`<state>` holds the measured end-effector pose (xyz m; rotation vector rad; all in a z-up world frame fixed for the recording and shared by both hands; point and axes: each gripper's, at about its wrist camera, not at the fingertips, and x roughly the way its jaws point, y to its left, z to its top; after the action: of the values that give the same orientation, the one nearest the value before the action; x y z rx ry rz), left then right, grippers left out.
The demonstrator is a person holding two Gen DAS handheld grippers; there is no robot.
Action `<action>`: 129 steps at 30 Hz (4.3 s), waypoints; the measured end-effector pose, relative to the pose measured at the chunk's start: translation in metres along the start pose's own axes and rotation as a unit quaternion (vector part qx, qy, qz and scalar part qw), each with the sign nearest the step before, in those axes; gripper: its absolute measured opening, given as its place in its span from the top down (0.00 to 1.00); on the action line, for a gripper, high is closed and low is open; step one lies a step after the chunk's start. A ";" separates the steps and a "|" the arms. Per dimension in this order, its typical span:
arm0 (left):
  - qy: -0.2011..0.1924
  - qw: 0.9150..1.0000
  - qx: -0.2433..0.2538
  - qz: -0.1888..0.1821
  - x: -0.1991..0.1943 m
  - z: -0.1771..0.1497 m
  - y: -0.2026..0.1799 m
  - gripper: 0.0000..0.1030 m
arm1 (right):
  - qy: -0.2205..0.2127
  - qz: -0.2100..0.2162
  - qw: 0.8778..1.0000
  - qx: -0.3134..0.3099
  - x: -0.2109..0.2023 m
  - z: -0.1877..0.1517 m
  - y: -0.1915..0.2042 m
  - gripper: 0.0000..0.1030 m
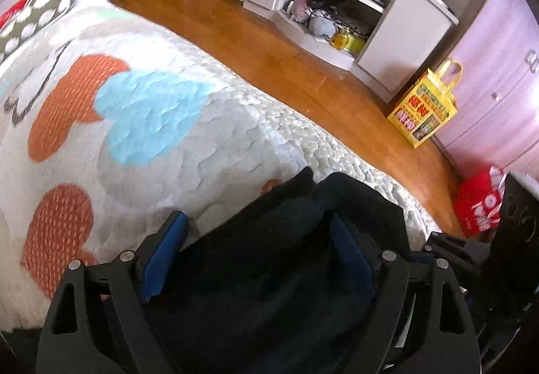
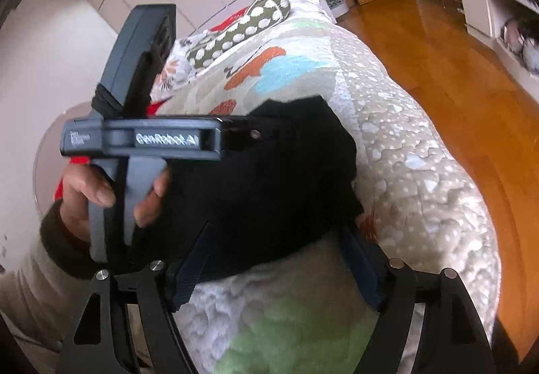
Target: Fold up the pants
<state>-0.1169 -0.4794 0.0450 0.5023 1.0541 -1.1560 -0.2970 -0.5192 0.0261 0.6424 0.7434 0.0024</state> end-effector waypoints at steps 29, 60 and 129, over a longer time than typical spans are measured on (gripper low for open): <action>-0.091 0.943 -0.318 0.018 -0.243 -0.182 0.166 0.22 | 0.092 0.102 0.943 -0.303 0.084 -0.032 0.235 0.51; -0.074 0.938 -0.336 0.030 -0.166 -0.252 0.129 0.20 | 0.127 -0.022 0.924 -0.361 0.152 0.007 0.231 0.38; -0.104 0.927 -0.353 0.068 -0.221 -0.295 0.133 0.17 | 0.156 0.100 0.920 -0.344 0.092 0.013 0.228 0.29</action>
<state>-0.1218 -0.0889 0.0788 -0.1175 1.1426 -0.6216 -0.1708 -0.3209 0.0999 0.0326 0.9117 0.5450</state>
